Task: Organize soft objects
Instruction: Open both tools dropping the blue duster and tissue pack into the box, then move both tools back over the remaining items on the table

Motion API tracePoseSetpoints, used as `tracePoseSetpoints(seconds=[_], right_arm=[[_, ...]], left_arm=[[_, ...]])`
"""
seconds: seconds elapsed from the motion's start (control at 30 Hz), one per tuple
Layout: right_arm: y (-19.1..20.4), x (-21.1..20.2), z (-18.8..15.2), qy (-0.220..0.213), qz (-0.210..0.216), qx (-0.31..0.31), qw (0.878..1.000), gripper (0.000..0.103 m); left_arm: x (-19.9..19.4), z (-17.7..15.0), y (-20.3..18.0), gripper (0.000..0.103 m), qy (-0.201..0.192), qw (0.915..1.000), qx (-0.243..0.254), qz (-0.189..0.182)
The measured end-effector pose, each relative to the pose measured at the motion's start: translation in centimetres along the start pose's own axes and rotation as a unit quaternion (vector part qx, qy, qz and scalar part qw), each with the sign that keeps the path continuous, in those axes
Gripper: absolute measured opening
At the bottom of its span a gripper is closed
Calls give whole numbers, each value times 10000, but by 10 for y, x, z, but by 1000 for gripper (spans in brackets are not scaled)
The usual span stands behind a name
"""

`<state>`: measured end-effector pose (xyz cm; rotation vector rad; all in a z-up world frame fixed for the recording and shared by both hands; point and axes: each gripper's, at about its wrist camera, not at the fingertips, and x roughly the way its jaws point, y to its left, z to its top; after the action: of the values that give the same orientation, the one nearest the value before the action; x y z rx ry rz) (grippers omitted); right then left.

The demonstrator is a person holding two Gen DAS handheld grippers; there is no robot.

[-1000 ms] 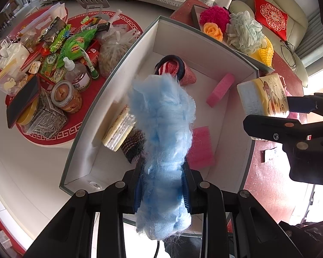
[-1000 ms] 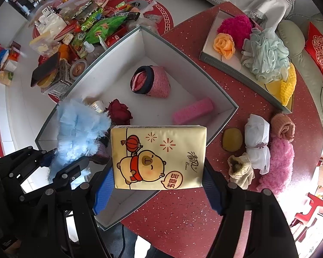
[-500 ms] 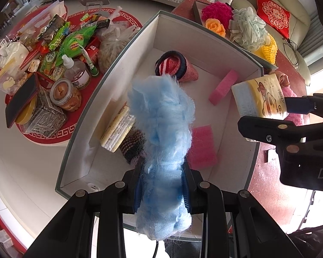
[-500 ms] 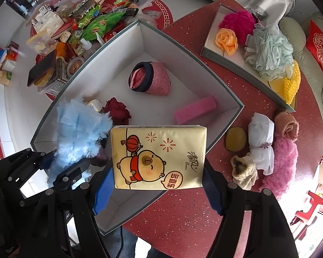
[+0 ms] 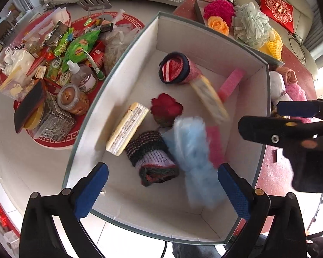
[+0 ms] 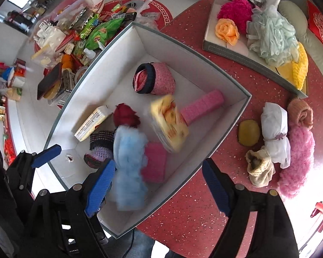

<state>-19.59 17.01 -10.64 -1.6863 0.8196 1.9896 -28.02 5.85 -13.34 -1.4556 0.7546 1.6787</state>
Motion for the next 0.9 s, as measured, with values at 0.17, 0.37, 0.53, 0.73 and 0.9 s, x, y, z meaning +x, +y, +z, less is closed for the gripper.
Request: tracePoseSetpoints(seconds=[0.17,0.37,0.53,0.73,0.9], right_arm=[[-9,-7,-9,-150,3,226,9996,103],[-15,-13,-16,-216,121,367,9990,103],[-14,-18,-20,-302,99,349,9989,103],[-12,-20,-22,-323,184,345,9987,103],[-9,-19,-26,-317,238,338,9986,103]], left_arm=[[1,-1,-3,102,106,9999,7,63],[-3,-1,-6,102,109,9998,27,151],[-8,-1,-8,102,94,9997,86,217],[-11,-4,-7,102,95,9995,107,287],[-12,-7,-7,102,141,9993,113,341]])
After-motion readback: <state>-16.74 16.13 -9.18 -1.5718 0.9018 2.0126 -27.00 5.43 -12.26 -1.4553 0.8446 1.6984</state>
